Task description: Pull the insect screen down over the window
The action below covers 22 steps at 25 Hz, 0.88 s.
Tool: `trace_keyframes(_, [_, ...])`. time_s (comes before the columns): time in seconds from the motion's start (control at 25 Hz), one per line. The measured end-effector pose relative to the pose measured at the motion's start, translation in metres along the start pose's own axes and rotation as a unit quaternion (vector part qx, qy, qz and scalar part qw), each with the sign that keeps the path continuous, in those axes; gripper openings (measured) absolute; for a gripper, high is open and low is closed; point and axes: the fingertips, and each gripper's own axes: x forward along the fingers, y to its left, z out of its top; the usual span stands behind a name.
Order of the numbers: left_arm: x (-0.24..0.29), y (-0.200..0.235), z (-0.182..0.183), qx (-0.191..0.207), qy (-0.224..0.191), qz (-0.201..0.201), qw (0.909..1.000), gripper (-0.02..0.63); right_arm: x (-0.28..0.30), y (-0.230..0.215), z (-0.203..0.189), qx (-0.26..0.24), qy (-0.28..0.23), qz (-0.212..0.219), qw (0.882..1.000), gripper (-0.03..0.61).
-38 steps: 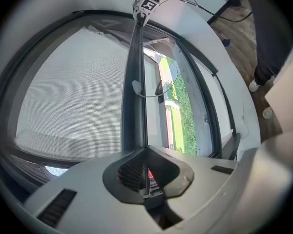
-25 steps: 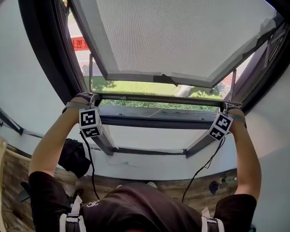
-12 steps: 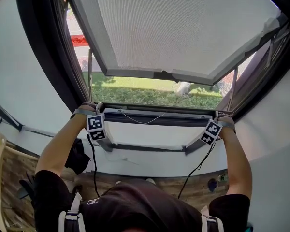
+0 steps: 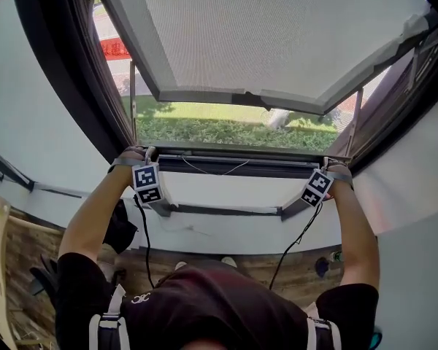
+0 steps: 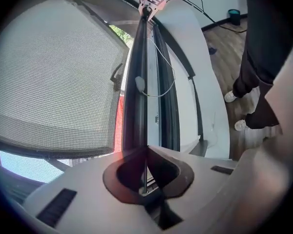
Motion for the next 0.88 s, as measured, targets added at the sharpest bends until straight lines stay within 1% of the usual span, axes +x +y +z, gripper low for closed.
trace_keyframes(0.12, [0.011, -0.02, -0.001, 0.004, 0.0, -0.023, 0.9997, 0.031, 0.009, 0.023, 0.002, -0.006, 0.003, 0.018, 1.0, 0.027])
trace_keyframes(0.24, [0.02, -0.036, -0.003, 0.006, 0.01, -0.041, 0.9991, 0.031, 0.017, 0.04, 0.004, -0.006, 0.007, 0.022, 1.0, 0.028])
trace_keyframes(0.32, [0.023, -0.039, -0.006, 0.004, 0.019, -0.044, 0.9988, 0.031, 0.022, 0.041, 0.006, -0.002, 0.006, 0.014, 1.0, 0.028])
trace_keyframes(0.4, [0.029, -0.037, -0.003, -0.005, 0.014, -0.036, 0.9992, 0.031, 0.027, 0.039, 0.008, 0.003, 0.005, 0.005, 1.0, 0.028])
trace_keyframes(0.56, [0.034, -0.038, -0.002, -0.006, 0.014, -0.035, 0.9993, 0.031, 0.027, 0.042, 0.004, -0.002, 0.018, 0.009, 1.0, 0.027])
trace_keyframes(0.76, [0.032, -0.055, -0.006, 0.001, 0.039, -0.08, 0.9961, 0.031, 0.033, 0.055, 0.004, -0.007, 0.025, 0.025, 0.999, 0.026])
trace_keyframes(0.84, [0.041, -0.062, -0.005, -0.004, 0.04, -0.087, 0.9954, 0.031, 0.036, 0.062, 0.006, -0.019, 0.028, 0.034, 0.999, 0.027])
trace_keyframes(0.88, [0.044, -0.064, -0.005, -0.001, 0.043, -0.084, 0.9956, 0.029, 0.037, 0.065, 0.006, -0.024, 0.028, 0.031, 0.999, 0.025])
